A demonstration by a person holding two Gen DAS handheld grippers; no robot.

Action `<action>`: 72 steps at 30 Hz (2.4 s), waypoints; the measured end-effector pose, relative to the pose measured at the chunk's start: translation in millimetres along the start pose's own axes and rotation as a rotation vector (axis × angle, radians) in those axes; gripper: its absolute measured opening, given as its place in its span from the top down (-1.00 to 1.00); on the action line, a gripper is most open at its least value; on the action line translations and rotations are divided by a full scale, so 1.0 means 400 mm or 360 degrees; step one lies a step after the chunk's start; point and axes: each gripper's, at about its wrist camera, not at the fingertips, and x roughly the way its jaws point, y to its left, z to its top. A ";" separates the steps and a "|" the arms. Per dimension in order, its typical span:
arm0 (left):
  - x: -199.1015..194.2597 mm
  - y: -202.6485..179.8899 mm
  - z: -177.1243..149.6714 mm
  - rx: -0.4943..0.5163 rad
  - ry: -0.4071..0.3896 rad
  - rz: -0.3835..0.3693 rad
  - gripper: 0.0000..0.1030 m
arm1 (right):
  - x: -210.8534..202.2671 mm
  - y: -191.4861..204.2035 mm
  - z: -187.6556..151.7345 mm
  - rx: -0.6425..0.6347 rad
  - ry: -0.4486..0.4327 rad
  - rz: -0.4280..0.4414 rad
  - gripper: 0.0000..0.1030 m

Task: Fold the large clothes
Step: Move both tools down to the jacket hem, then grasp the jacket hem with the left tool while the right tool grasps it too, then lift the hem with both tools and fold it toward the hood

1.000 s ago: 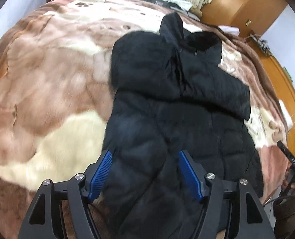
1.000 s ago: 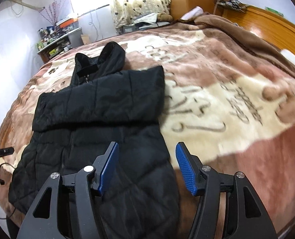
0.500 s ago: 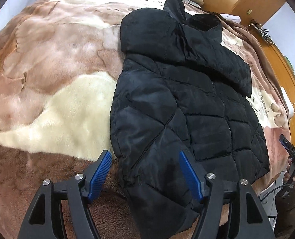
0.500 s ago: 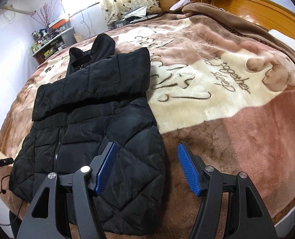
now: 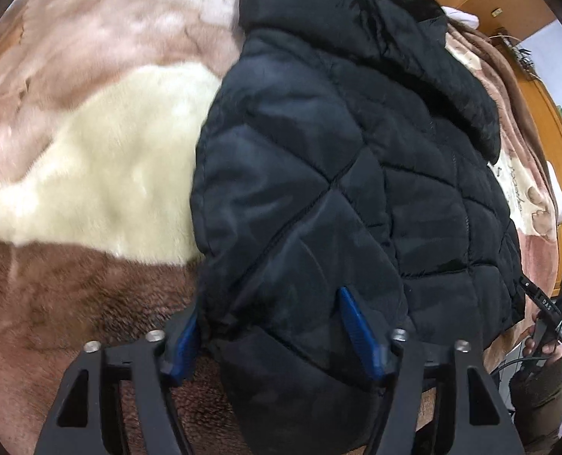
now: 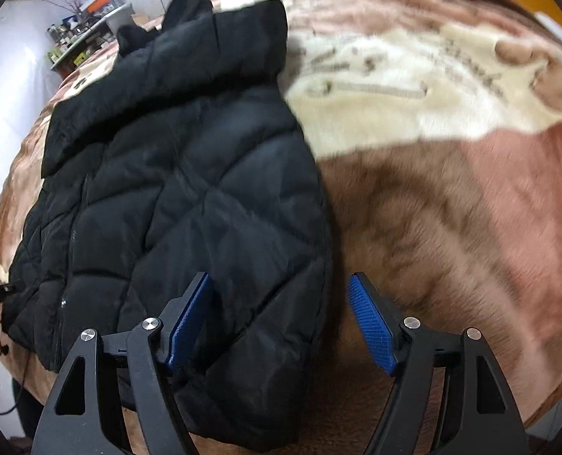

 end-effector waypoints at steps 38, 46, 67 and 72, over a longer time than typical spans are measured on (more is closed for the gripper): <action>-0.137 0.009 -0.095 0.0036 -0.0070 -0.0078 0.23 | -0.155 0.002 -0.112 0.0006 -0.0021 0.0005 0.12; -0.294 0.048 0.030 0.0005 -0.0320 -0.0133 -0.31 | -0.310 -0.038 0.058 0.0136 -0.0312 0.0071 -0.12; -0.250 -0.286 1.044 0.0176 -0.0603 -0.0135 -0.50 | 0.015 0.227 1.000 -0.0016 -0.0401 0.0185 -0.14; -0.078 -0.313 1.203 0.0131 -0.0449 -0.0121 -0.51 | 0.182 0.228 1.086 0.0111 -0.0259 0.0357 -0.31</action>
